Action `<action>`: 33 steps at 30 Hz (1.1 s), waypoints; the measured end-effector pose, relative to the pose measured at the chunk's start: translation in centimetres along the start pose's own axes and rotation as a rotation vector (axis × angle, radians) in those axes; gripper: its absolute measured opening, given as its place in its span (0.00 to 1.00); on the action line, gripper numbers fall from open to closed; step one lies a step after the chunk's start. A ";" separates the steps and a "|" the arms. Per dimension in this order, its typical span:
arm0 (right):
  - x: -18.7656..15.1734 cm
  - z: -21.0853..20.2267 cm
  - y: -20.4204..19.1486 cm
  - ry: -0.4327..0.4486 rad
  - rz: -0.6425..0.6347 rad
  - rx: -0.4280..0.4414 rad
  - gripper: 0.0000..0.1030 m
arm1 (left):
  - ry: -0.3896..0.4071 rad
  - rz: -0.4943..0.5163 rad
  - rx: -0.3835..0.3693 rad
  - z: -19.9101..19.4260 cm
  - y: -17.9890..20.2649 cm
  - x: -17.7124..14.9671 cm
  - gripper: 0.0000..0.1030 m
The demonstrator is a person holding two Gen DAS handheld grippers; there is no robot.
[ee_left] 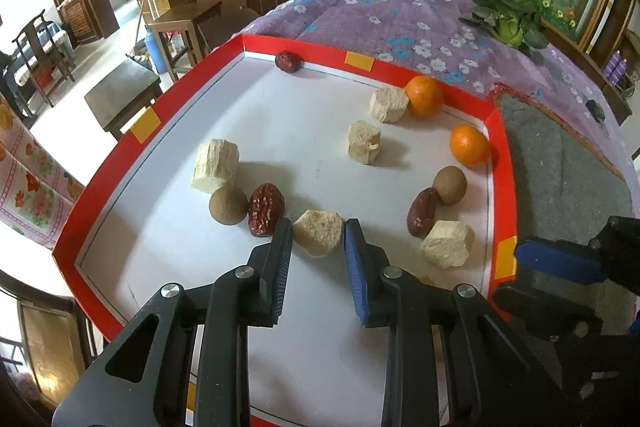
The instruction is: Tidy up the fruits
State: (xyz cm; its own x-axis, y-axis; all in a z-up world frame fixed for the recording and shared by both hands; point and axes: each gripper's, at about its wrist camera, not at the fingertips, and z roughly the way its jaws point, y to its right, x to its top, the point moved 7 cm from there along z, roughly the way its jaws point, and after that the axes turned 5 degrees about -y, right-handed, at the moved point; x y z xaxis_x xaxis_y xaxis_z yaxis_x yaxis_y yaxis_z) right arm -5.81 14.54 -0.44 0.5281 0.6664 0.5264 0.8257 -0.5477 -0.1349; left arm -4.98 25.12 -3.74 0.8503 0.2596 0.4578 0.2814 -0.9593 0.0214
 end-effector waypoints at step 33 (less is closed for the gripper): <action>-2.9 -3.0 7.1 0.109 0.246 -0.117 0.40 | 0.196 0.008 0.139 -4.2 4.1 -0.8 0.58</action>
State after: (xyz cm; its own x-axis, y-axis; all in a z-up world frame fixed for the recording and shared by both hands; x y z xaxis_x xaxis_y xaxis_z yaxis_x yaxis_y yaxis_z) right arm -2.11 7.21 -0.39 0.6799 0.4517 0.5777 0.6439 -0.7448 -0.1754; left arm -6.39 20.49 -0.33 0.7540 0.2127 0.6215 0.3453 -0.9332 -0.0996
